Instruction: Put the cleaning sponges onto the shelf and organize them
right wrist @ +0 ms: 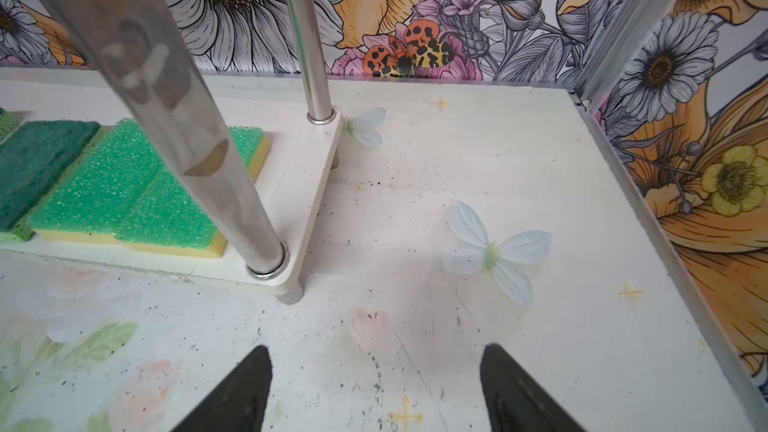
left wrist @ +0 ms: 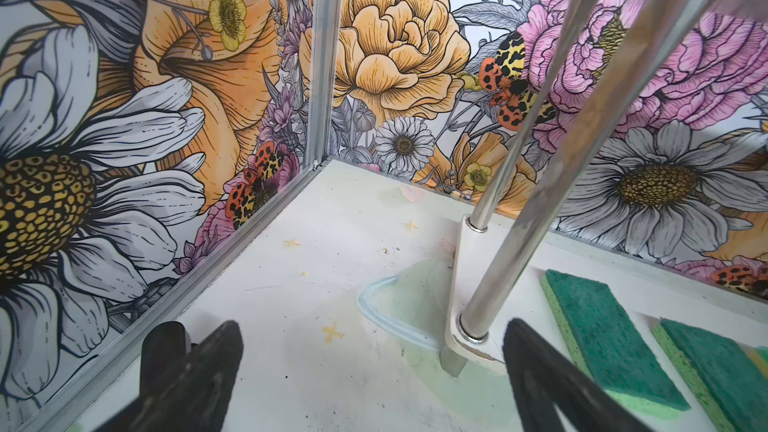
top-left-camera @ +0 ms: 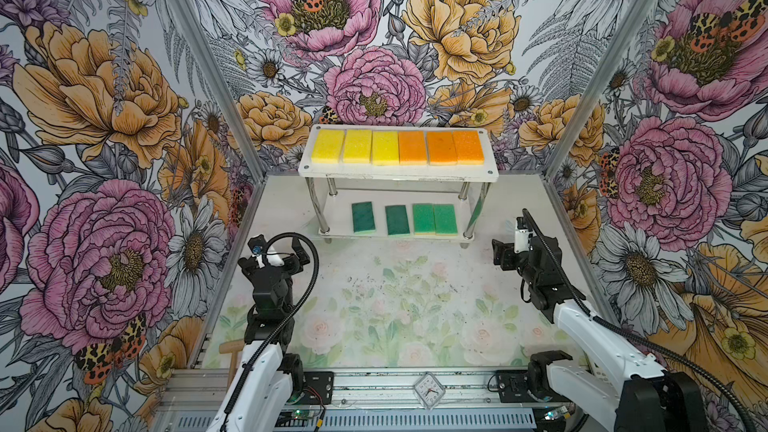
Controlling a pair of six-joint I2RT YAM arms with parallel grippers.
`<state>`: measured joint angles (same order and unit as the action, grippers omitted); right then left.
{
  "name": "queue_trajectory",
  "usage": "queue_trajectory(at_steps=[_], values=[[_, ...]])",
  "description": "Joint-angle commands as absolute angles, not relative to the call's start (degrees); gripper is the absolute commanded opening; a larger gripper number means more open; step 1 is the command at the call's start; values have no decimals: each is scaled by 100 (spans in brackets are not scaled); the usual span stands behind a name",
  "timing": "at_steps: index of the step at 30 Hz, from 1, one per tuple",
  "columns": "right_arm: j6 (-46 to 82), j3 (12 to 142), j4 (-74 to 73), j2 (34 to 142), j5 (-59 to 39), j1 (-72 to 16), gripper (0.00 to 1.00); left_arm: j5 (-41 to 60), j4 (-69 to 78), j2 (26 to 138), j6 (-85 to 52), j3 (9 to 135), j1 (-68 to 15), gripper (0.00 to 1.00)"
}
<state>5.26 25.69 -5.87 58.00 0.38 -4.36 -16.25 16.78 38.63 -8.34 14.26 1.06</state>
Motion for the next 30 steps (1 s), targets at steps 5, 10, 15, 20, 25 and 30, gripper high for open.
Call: queue_trajectory(at_steps=[5,10,15,20,25,30], values=[[463,2099,-2754,6486,162,-204,80,-1322,2609,4528,-640,1300,324,99],[213,2004,-3543,7121,348,-185,80,-1110,2924,4922,-531,1292,363,99],[253,2096,-4303,7821,478,-107,82,-863,3231,5284,-394,1326,397,99],[215,2287,-4668,8534,448,-59,82,-440,3675,5669,-369,1335,511,99],[248,2217,-4964,8730,456,-28,81,-336,3956,6065,-317,1356,545,99],[358,2207,-5013,8784,466,38,82,-302,4254,6390,-336,1399,565,99]])
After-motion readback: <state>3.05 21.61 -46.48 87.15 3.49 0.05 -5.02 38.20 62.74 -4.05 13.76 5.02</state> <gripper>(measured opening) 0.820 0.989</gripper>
